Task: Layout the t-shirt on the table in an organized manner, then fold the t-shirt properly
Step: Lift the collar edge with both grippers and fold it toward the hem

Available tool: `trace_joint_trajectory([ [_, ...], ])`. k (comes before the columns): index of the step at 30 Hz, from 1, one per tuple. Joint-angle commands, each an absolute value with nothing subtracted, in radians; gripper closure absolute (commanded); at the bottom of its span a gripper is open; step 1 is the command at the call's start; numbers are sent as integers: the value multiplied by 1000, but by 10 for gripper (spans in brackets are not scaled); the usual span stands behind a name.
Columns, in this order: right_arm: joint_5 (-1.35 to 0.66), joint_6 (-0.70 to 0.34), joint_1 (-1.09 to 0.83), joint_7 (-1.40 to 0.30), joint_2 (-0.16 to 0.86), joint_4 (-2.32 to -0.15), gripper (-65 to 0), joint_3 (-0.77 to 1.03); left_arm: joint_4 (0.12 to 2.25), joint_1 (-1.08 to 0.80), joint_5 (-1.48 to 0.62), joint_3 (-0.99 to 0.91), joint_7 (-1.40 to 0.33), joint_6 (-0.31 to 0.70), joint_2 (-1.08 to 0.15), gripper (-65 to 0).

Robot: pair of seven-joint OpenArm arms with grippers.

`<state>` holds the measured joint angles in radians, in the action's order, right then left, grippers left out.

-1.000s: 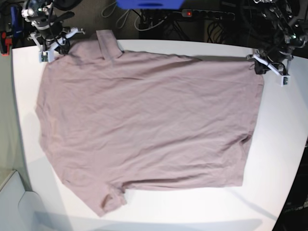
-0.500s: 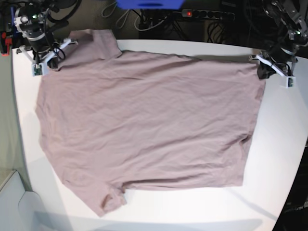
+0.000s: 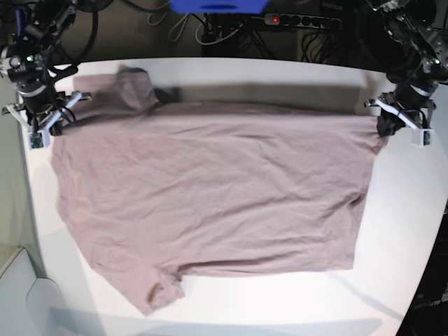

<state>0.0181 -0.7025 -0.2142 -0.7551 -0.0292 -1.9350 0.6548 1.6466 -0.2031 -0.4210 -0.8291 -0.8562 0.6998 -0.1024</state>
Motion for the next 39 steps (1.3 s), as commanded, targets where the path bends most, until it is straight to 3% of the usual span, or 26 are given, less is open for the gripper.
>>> trace_joint_trajectory([
  [1,7,-698,-203,-742,-22,-1952,0,654,1655,-182,-435,-831,-839,698,-116,-2],
  [14,5,-698,-114,-739,2,-1844,0,651,1647,-15,-427,-829,-839,698,-117,-2],
  [39,5,-698,79,-737,79,-1682,0,504,1362,165,-426,-828,-829,698,-160,-2],
])
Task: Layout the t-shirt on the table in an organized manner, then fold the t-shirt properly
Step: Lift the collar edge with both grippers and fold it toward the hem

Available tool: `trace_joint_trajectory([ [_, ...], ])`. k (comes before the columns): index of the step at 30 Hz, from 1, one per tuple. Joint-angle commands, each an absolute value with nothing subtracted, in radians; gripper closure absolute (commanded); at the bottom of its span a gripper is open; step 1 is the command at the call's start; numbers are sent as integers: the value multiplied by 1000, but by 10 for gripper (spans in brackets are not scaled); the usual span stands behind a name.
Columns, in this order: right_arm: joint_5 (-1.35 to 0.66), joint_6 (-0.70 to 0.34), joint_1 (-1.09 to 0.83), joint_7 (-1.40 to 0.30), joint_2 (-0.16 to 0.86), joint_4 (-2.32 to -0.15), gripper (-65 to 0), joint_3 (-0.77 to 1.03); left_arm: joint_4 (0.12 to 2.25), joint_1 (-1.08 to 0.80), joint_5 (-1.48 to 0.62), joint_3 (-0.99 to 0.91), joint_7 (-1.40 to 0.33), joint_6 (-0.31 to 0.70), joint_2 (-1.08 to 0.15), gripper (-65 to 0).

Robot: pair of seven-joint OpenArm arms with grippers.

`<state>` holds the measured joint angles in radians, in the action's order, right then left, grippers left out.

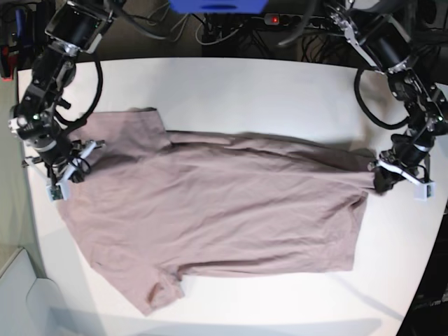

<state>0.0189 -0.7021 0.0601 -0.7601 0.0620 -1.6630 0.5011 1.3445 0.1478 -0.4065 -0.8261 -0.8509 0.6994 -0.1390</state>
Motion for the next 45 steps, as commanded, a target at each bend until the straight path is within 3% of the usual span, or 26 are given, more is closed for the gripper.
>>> trace_joint_trajectory([
  [1,5,-698,87,-737,79,-1670,0,504,1354,170,-426,-828,-829,698,-166,-2],
  [34,7,-698,180,-736,114,-1524,0,453,1231,269,-366,-829,-823,698,-183,-9],
  [36,7,-698,180,-736,114,-1524,-15,455,1231,275,-361,-835,-823,698,-183,-48],
  [38,7,-698,180,-736,114,-1524,-74,455,1231,278,-332,-835,-823,698,-183,-133],
  [42,7,-698,170,-739,114,-1529,-252,455,1231,280,-292,-834,-823,698,-183,-392],
  [45,7,-698,153,-737,114,-1549,-302,458,1242,275,-298,-829,-834,698,-183,-545],
])
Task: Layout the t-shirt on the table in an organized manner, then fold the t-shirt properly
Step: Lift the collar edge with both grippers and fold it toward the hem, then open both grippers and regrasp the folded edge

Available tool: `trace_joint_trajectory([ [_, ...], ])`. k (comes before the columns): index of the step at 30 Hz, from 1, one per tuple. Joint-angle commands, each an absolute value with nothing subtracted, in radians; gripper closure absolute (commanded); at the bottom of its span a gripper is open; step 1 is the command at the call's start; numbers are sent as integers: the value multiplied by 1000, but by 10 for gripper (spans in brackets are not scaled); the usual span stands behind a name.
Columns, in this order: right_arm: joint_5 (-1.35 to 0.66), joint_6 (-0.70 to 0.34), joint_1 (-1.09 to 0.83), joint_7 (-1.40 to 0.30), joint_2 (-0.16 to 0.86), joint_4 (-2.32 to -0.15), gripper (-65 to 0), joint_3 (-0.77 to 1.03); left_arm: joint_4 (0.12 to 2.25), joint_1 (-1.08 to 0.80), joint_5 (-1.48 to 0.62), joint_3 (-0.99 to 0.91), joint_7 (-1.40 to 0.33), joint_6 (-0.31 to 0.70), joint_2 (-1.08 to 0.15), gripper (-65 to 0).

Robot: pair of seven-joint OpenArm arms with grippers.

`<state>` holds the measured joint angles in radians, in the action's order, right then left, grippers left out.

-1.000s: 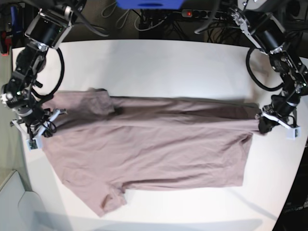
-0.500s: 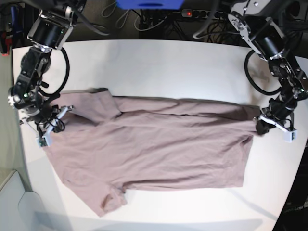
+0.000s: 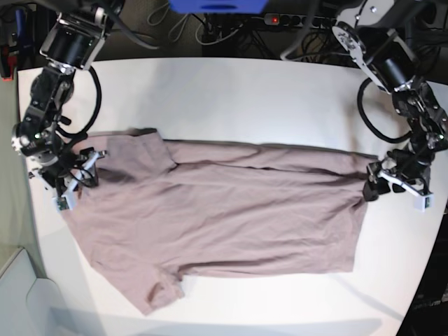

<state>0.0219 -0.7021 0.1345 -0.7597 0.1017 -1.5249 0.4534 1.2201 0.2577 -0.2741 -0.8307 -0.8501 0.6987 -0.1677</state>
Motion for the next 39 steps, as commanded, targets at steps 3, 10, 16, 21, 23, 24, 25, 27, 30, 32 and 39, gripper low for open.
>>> trace_joint_trajectory([
  [3,7,-698,136,-740,113,-1604,-295,495,1297,260,-300,-829,-839,698,-174,-608],
  [10,2,-698,45,-739,107,-1681,-295,535,1322,147,-297,-829,-819,698,-160,-609],
  [16,2,-698,-8,-737,88,-1679,-295,535,1207,128,-292,-828,-717,698,-163,-609],
  [21,2,-698,-15,-737,91,-1679,-295,538,1199,134,-291,-828,-714,698,-163,-608],
  [23,2,-698,-21,-737,91,-1679,-295,559,1198,139,-291,-828,-714,698,-171,-608],
  [24,2,-698,-19,-737,91,-1679,-295,572,1194,150,-291,-825,-714,698,-180,-608],
  [25,2,-698,-19,-737,91,-1678,-295,582,1185,153,-291,-808,-714,698,-186,-607],
  [27,2,-698,-19,-737,91,-1678,-295,591,1156,154,-291,-769,-711,698,-206,-600],
  [30,2,-698,-21,-737,93,-1678,-295,591,1136,154,-292,-754,-677,698,-213,-491],
  [32,2,-698,-21,-737,93,-1678,-295,607,1136,154,-292,-754,-673,698,-211,-373],
  [39,2,-698,-19,-737,102,-1678,-295,647,1135,154,-291,-754,-668,698,-209,-148],
])
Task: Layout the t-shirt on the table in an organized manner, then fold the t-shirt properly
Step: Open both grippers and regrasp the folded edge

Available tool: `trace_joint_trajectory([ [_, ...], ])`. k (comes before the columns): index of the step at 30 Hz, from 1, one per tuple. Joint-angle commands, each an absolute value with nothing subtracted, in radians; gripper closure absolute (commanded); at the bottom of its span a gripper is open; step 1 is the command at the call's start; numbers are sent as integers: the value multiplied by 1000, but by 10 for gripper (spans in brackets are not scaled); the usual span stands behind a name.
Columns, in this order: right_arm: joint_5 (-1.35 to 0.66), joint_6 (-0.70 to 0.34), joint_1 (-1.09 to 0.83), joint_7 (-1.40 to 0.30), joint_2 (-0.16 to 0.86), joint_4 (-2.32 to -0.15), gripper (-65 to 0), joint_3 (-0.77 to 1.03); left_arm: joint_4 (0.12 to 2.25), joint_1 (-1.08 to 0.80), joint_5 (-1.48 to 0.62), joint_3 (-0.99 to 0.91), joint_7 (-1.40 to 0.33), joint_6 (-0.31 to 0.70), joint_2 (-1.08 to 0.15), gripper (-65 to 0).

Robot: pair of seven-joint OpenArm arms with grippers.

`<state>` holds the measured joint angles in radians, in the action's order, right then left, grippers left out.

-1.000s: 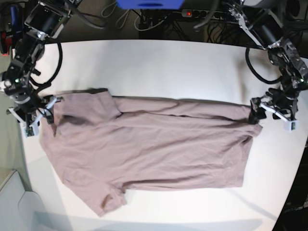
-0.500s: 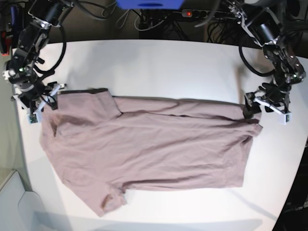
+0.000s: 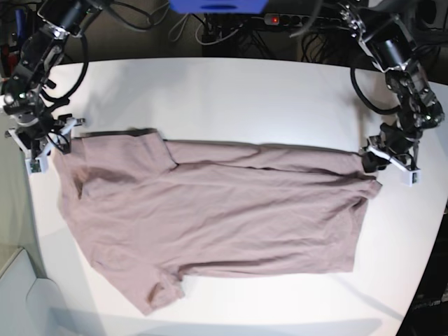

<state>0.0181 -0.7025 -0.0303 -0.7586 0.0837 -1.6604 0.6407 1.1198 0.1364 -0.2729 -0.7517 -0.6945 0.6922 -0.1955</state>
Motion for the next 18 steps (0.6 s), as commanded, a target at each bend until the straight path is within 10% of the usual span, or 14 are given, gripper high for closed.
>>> trace_joint_trajectory([
  [1,2,-698,-19,-737,107,-1678,-295,648,1135,154,-291,-754,-670,698,-213,-137],
  [5,4,-698,-22,-737,107,-1676,-298,648,1135,153,-291,-754,-674,698,-217,-3],
  [18,4,-698,-2,-679,139,-1532,-299,648,1136,131,-292,-756,-676,698,-217,-2],
])
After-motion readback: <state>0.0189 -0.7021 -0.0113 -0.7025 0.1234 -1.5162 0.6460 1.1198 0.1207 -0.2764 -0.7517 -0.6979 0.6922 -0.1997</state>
